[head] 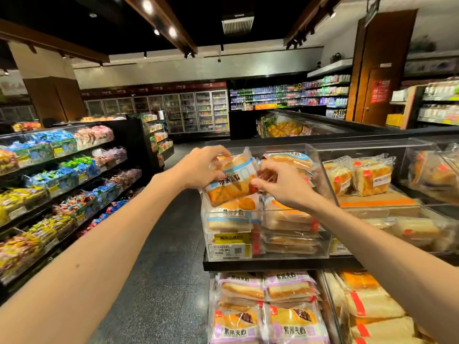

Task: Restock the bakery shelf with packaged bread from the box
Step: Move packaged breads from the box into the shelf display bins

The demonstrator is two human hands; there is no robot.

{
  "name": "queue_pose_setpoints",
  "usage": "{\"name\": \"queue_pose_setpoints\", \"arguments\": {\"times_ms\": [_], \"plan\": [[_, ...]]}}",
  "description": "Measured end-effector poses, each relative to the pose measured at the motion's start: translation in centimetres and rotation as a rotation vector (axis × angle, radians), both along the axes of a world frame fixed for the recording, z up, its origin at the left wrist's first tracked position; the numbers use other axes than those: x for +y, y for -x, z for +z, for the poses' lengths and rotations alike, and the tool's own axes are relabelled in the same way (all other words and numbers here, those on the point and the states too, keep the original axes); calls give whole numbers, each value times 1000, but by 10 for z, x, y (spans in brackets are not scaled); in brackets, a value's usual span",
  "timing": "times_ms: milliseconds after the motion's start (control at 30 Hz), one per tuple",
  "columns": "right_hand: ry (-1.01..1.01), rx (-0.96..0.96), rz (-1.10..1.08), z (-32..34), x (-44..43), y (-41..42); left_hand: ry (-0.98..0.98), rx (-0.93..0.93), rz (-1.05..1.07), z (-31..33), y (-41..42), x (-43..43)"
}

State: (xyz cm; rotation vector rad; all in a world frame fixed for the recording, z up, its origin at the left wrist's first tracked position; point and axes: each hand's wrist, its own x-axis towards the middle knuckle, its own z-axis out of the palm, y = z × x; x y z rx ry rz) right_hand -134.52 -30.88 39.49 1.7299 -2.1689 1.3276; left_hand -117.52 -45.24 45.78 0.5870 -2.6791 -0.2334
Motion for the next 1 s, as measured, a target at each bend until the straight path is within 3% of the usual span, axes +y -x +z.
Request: {"name": "queue_pose_setpoints", "arguments": {"times_ms": [133, 267, 333, 433, 567, 667, 767, 867, 1000], "plan": [[-66, -153, -101, -12, -8, -10, -8, -7, 13, -10, 12, -19], [-188, -18, -198, -19, -10, -17, 88, -36, 1, -32, 25, -24], [-283, 90, -258, -20, -12, -20, 202, -93, 31, -42, 29, -20], [-396, 169, -308, -23, -15, -27, 524, -233, 94, -56, 32, -17], [-450, 184, -340, -27, -14, -29, 653, -284, 93, -74, 28, -17], [-462, 128, -330, -26, -8, -30, 591, -323, 80, -75, 25, -14], [-309, 161, -348, -28, 2, -39, 474, -276, 9, -73, 17, -12], [-101, 239, -253, -37, 20, -69, 318, -53, -18, -67, -24, 6], [25, 286, 15, -72, 38, -136, 130, 123, 73, -78, -124, 54]]}}
